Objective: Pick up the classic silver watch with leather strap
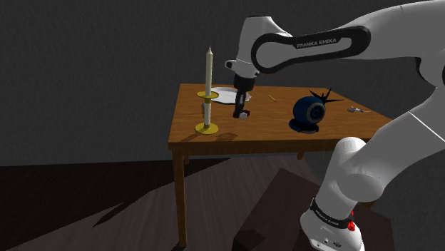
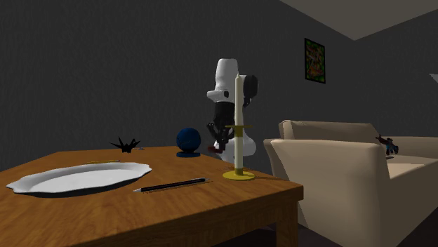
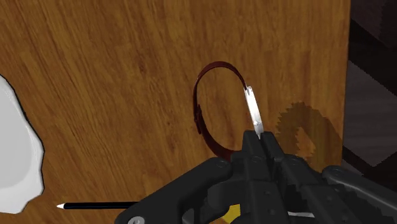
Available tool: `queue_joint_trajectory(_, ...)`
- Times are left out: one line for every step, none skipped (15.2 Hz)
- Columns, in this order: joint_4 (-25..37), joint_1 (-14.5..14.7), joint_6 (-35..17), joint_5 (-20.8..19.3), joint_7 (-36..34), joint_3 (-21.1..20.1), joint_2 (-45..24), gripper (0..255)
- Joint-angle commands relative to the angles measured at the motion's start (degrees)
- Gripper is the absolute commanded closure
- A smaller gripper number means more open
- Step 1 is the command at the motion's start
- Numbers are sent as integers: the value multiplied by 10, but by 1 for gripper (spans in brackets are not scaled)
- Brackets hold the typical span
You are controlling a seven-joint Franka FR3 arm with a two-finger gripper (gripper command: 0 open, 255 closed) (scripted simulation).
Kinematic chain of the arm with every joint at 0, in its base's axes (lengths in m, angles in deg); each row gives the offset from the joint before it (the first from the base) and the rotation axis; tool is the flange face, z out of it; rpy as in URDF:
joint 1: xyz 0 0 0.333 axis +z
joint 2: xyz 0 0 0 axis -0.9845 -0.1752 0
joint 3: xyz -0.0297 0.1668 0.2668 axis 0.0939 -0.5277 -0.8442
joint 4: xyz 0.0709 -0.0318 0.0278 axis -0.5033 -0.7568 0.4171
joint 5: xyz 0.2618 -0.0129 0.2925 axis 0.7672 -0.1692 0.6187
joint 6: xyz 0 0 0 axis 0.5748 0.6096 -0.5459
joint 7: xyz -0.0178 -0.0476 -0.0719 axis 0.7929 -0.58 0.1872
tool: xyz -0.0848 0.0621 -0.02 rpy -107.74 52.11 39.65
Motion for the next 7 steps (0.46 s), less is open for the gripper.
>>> queue_joint_trajectory(14, 0, 15, 1, 1, 0, 0, 255)
queue_joint_trajectory(22, 0, 22, 1, 1, -1, 0, 255)
queue_joint_trajectory(30, 0, 30, 1, 1, -1, 0, 255)
queue_joint_trajectory(37, 0, 38, 1, 2, -1, 0, 255)
queue_joint_trajectory(45, 1, 45, 2, 2, -1, 0, 255)
queue_joint_trajectory(46, 1, 46, 2, 2, -1, 0, 255)
queue_joint_trajectory(47, 1, 46, 2, 2, -1, 0, 255)
